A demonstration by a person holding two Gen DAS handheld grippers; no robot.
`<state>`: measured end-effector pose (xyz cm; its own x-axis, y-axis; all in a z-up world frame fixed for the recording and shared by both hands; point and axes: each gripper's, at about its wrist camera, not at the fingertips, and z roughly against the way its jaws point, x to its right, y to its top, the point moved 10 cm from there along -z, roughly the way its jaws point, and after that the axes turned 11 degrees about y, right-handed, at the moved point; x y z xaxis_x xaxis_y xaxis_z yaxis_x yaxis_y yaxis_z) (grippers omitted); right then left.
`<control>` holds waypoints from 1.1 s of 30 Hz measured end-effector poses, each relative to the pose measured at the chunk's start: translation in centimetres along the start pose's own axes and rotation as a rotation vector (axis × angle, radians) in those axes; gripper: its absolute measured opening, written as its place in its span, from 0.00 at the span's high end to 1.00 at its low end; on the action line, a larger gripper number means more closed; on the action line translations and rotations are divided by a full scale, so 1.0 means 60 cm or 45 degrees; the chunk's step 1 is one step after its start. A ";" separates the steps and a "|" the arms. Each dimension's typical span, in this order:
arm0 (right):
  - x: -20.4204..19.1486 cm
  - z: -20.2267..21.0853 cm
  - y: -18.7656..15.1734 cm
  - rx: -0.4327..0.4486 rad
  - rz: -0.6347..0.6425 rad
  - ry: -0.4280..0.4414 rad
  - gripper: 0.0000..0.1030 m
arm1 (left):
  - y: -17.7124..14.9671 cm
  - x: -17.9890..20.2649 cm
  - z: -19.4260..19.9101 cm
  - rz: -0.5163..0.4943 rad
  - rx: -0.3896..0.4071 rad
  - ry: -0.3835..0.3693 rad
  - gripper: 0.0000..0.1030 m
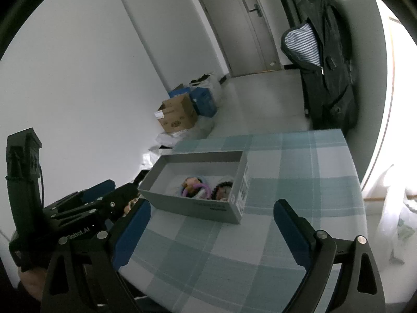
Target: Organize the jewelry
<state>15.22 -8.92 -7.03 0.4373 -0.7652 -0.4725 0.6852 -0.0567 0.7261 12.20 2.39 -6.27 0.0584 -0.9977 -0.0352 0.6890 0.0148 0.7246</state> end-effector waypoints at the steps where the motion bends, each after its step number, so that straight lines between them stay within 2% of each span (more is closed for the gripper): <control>1: 0.000 0.000 0.000 0.000 -0.001 0.000 0.07 | 0.000 0.000 0.001 0.005 -0.002 -0.004 0.39; 21: 0.003 0.006 0.004 0.011 -0.002 -0.002 0.06 | 0.004 0.004 0.004 -0.016 0.021 0.024 0.39; 33: 0.001 0.006 0.005 0.009 0.001 -0.002 0.06 | 0.003 0.012 0.002 0.001 0.027 -0.004 0.39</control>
<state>15.24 -9.24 -6.68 0.4366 -0.7664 -0.4712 0.6810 -0.0608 0.7298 12.27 1.68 -6.09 0.0564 -0.9979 -0.0324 0.6737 0.0141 0.7389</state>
